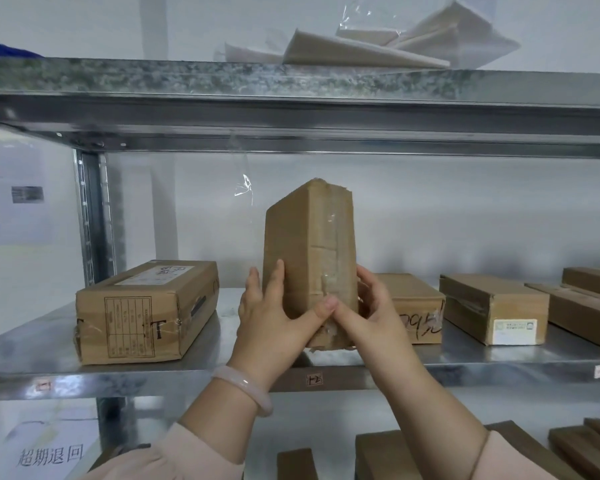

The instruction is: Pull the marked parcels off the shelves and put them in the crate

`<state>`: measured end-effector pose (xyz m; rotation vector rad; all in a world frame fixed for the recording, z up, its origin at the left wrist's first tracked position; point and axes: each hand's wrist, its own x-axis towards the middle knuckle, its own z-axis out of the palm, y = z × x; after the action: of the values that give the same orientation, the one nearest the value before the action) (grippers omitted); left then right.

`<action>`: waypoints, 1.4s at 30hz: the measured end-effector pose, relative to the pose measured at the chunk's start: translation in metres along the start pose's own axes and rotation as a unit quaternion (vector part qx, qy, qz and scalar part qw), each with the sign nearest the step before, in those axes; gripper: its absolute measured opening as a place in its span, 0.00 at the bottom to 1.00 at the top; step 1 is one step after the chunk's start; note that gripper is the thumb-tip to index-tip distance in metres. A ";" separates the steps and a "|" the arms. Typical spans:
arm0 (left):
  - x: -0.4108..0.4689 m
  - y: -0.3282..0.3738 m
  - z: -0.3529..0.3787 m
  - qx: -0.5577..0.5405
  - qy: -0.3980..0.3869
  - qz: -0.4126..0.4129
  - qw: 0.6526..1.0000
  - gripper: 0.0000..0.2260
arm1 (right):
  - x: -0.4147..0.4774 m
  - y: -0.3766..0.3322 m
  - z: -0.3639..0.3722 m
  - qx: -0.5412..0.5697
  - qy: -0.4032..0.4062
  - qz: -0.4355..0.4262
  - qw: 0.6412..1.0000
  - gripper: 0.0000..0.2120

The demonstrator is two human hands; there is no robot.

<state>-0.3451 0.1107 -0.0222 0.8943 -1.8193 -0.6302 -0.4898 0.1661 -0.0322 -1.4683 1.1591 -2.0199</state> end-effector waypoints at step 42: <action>-0.073 -0.011 -0.015 -0.051 0.012 0.100 0.994 0.23 | -0.061 -0.003 -0.021 -0.262 -0.017 -0.083 0.961 0.37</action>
<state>-0.3091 0.1622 -0.0638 0.6389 -1.8109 -0.5760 -0.4853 0.2196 -0.0680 -1.8903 1.6983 -1.8617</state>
